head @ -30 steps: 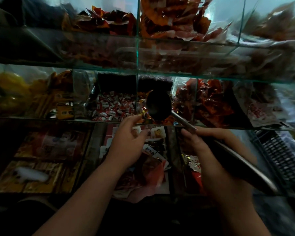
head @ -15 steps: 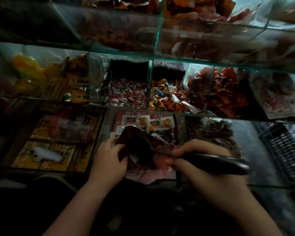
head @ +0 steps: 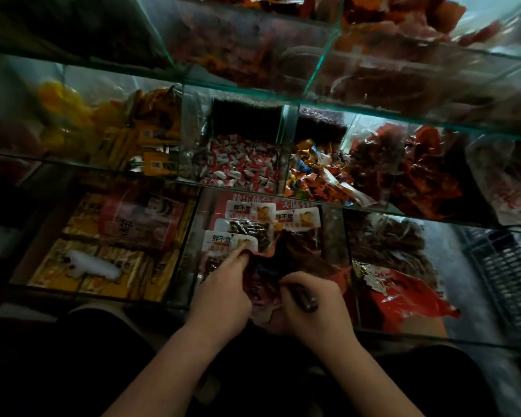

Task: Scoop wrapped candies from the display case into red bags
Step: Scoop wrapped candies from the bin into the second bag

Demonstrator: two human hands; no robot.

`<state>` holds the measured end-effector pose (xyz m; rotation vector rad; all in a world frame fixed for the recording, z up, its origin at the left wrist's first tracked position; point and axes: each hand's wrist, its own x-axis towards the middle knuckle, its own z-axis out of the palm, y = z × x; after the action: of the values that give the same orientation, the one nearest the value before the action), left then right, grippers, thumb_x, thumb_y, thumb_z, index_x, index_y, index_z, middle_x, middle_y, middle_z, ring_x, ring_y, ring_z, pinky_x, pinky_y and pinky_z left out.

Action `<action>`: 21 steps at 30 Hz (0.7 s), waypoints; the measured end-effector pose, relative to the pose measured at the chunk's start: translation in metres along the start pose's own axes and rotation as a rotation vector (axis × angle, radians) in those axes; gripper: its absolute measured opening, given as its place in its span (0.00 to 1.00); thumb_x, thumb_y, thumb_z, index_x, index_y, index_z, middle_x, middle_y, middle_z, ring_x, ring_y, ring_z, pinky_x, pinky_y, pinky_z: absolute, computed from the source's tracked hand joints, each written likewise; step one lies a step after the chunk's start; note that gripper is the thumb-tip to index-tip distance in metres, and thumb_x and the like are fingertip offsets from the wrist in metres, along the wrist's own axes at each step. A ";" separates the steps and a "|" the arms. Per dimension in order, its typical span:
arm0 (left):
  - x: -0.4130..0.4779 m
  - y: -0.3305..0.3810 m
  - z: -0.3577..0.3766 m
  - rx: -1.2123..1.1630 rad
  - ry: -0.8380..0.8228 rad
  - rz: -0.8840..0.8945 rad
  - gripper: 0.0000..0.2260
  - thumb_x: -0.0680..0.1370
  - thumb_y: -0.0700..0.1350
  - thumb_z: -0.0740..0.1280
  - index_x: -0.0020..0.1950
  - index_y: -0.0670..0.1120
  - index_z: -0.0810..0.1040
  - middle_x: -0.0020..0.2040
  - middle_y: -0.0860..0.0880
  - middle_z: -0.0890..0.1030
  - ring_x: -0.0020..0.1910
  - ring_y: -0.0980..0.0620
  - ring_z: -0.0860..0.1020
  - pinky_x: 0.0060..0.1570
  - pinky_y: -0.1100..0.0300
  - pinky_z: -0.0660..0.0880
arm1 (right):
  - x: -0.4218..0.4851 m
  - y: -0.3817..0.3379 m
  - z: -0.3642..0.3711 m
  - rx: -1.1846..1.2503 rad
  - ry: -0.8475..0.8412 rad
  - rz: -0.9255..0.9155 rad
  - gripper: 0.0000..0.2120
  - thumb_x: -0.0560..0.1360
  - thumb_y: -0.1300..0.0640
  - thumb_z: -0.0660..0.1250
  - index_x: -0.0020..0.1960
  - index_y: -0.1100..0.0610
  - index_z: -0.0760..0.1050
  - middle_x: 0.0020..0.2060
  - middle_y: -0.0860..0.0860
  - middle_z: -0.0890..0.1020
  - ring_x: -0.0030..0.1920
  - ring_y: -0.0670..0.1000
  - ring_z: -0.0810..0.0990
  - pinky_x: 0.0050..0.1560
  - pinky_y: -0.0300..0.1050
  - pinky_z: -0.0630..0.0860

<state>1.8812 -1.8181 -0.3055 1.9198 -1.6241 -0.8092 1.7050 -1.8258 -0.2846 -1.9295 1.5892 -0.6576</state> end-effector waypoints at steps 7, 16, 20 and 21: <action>0.007 -0.020 -0.019 -0.119 -0.009 -0.049 0.34 0.76 0.32 0.60 0.80 0.54 0.65 0.71 0.69 0.64 0.75 0.60 0.64 0.71 0.66 0.63 | -0.002 0.005 -0.002 0.045 -0.010 0.007 0.07 0.71 0.46 0.68 0.47 0.41 0.83 0.39 0.36 0.85 0.42 0.36 0.84 0.42 0.30 0.78; -0.010 -0.030 -0.013 -0.308 -0.056 0.008 0.36 0.78 0.39 0.62 0.74 0.75 0.61 0.72 0.75 0.65 0.72 0.73 0.63 0.70 0.68 0.65 | 0.006 0.006 0.011 0.278 -0.032 0.181 0.11 0.74 0.60 0.74 0.41 0.44 0.86 0.39 0.35 0.86 0.43 0.36 0.83 0.43 0.25 0.74; -0.008 -0.033 -0.011 -0.344 -0.057 -0.021 0.37 0.78 0.36 0.66 0.76 0.72 0.62 0.73 0.74 0.65 0.73 0.71 0.63 0.73 0.62 0.66 | 0.001 0.003 0.023 0.241 -0.055 0.132 0.10 0.75 0.60 0.74 0.42 0.45 0.84 0.38 0.39 0.86 0.43 0.37 0.84 0.44 0.30 0.77; -0.008 -0.032 -0.011 -0.336 -0.058 -0.027 0.38 0.78 0.36 0.67 0.75 0.74 0.62 0.73 0.75 0.65 0.72 0.73 0.63 0.73 0.63 0.65 | -0.001 -0.001 0.028 0.239 -0.072 0.131 0.12 0.75 0.61 0.74 0.42 0.43 0.84 0.38 0.38 0.85 0.43 0.36 0.84 0.44 0.29 0.77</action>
<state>1.9105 -1.8053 -0.3188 1.6963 -1.3924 -1.0818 1.7244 -1.8214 -0.3046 -1.6437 1.5038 -0.6817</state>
